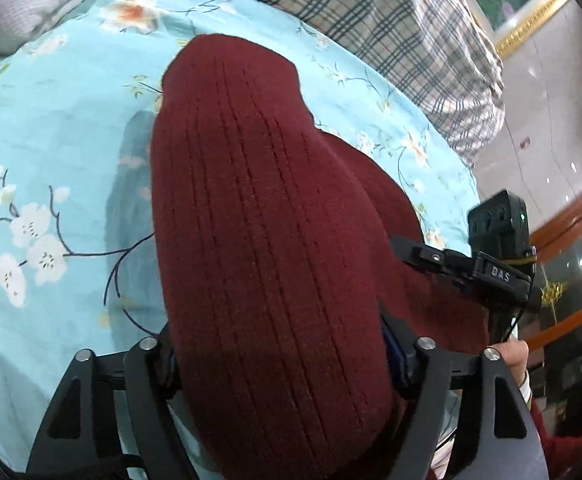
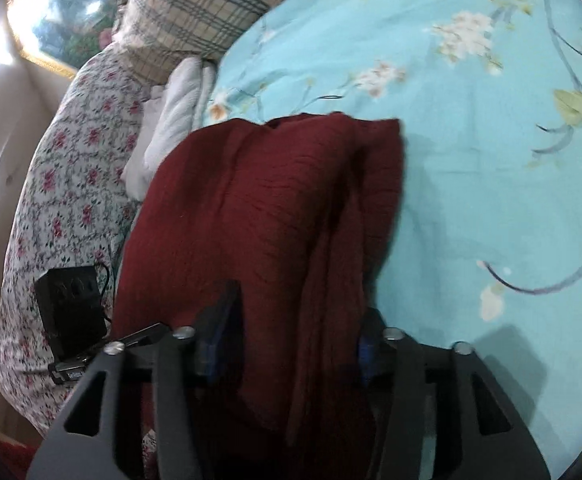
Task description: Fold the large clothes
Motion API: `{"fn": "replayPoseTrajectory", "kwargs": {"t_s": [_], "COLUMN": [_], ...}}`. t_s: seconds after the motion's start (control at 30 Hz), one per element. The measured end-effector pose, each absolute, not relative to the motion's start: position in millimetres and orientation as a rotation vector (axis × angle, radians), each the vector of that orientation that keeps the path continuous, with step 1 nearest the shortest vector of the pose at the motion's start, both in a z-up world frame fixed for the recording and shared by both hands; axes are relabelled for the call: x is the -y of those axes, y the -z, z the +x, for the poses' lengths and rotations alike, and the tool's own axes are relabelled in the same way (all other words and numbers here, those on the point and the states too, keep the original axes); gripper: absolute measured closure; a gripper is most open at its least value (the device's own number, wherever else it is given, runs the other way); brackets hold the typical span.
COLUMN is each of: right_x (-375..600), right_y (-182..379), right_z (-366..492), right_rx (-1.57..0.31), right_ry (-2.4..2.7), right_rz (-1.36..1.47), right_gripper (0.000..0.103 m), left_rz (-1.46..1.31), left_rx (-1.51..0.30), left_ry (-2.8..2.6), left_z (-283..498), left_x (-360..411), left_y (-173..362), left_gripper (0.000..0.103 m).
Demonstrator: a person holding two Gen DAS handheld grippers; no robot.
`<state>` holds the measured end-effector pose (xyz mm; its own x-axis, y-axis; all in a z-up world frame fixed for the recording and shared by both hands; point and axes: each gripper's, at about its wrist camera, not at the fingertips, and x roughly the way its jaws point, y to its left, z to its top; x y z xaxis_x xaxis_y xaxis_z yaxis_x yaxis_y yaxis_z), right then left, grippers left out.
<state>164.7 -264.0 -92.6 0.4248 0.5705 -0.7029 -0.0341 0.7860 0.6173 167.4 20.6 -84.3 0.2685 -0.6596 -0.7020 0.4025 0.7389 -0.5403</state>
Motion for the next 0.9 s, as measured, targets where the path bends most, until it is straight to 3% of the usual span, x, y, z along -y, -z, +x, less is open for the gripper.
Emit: {"fn": "replayPoseTrajectory", "kwargs": {"t_s": [0.17, 0.37, 0.43, 0.47, 0.5, 0.53, 0.77, 0.9], "right_x": [278.1, 259.2, 247.9, 246.0, 244.6, 243.7, 256.8, 260.5], "right_y": [59.4, 43.4, 52.3, 55.4, 58.8, 60.1, 21.4, 54.1], "right_z": [146.3, 144.0, 151.8, 154.0, 156.2, 158.4, 144.6, 152.6], "right_rx": [-0.990, -0.978, -1.017, -1.026, -1.034, -1.039, -0.918, -1.018], "right_ry": [-0.337, -0.352, -0.322, -0.321, -0.321, -0.327, -0.315, -0.231], "right_rz": [0.529, 0.453, 0.422, 0.425, 0.434, 0.442, 0.429, 0.371], "right_gripper": [0.046, 0.047, 0.059, 0.062, 0.076, 0.086, 0.089, 0.089], "left_rz": [-0.273, -0.330, -0.323, -0.293, -0.271, -0.241, -0.152, -0.066], "left_rx": [-1.045, -0.805, -0.789, -0.788, -0.795, -0.804, -0.852, -0.902], "left_ry": [0.685, 0.744, 0.784, 0.804, 0.818, 0.826, 0.888, 0.890], "left_z": [154.5, 121.5, 119.9, 117.7, 116.8, 114.3, 105.5, 103.2], "left_x": [-34.6, -80.4, -74.4, -70.0, -63.9, -60.3, -31.0, 0.3], "left_y": [63.2, 26.7, 22.0, 22.4, 22.7, 25.5, 29.0, 48.1], "left_gripper": [0.025, 0.028, 0.036, 0.047, 0.055, 0.057, 0.072, 0.078]}}
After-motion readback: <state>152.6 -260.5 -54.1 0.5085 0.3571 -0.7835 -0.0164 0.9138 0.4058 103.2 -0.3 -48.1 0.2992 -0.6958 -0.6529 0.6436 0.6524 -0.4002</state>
